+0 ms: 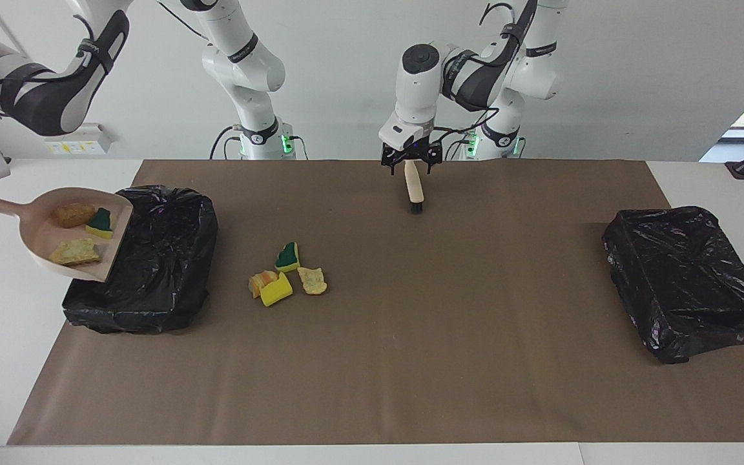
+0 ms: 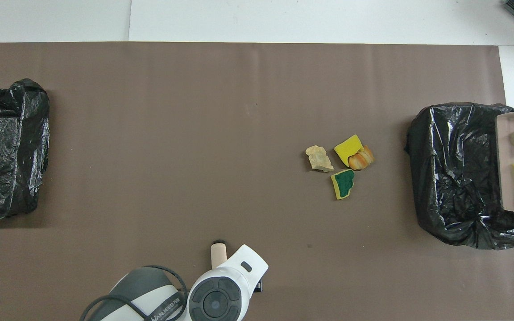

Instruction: Sweep and dump trash in bin

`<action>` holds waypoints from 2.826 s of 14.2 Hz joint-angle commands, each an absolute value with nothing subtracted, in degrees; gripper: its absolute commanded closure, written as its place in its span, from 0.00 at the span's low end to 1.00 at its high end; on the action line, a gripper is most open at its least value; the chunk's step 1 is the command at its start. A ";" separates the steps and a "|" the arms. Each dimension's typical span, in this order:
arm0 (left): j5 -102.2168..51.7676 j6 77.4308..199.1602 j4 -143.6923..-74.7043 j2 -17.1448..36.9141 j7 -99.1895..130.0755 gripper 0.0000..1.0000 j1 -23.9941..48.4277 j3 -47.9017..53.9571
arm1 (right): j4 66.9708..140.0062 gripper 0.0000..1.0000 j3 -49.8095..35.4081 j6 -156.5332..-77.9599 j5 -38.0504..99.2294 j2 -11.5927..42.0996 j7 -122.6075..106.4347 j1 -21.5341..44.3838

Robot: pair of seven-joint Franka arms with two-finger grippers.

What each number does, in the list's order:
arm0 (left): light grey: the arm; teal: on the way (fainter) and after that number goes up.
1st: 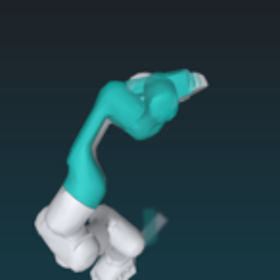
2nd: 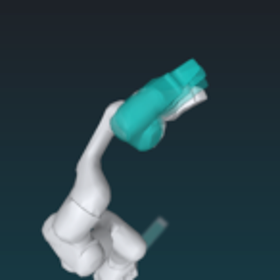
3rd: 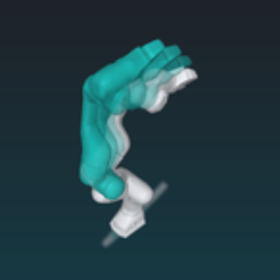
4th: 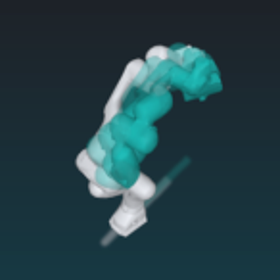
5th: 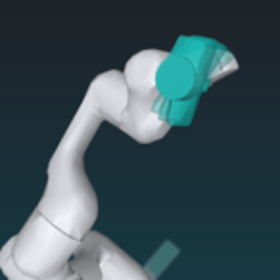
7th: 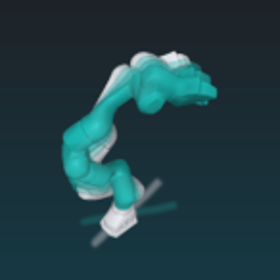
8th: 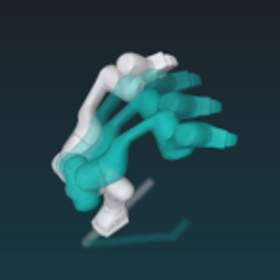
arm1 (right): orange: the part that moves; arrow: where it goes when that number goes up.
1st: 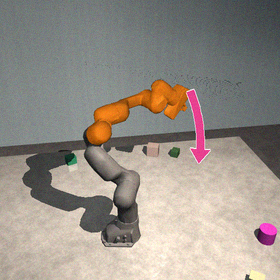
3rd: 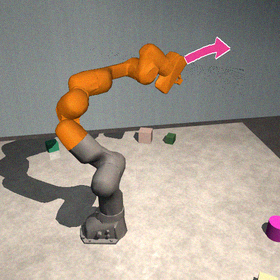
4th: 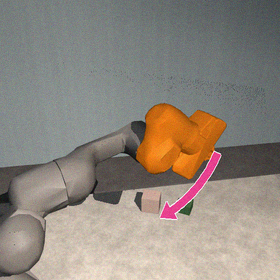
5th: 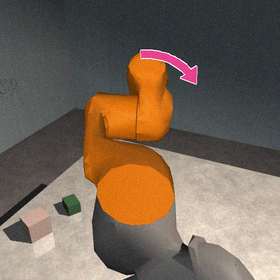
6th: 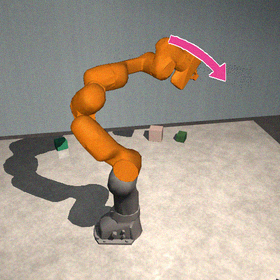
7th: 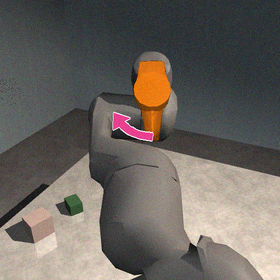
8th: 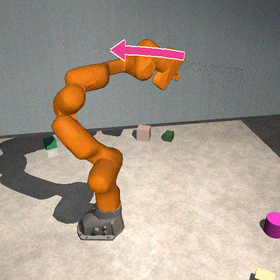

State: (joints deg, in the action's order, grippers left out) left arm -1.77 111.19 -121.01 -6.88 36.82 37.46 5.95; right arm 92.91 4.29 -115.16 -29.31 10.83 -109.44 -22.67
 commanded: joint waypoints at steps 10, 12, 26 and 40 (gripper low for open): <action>2.89 84.56 -88.42 -4.57 3.53 0.00 10.91 6.15 | 99.31 1.00 3.60 -117.69 -43.14 7.30 -109.69 -18.37; 3.08 83.33 -85.71 -3.18 2.03 0.00 9.06 5.98 | 99.67 1.00 3.52 -117.60 -46.74 7.03 -110.04 -16.98; 1.76 78.05 -80.42 -0.18 -3.87 0.00 3.78 5.10 | 92.38 1.00 -0.69 -100.48 -33.50 0.97 -105.41 -16.35; 1.49 78.93 -80.60 -0.18 -3.69 0.00 2.90 5.01 | 92.38 1.00 -18.81 -87.09 -13.01 7.80 -23.54 1.11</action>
State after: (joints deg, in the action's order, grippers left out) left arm 1.74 79.09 -80.15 0.60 -3.58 3.61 4.71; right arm 93.69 -18.95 -86.20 -14.82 3.72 -34.35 -2.69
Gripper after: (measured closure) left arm 0.000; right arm 0.683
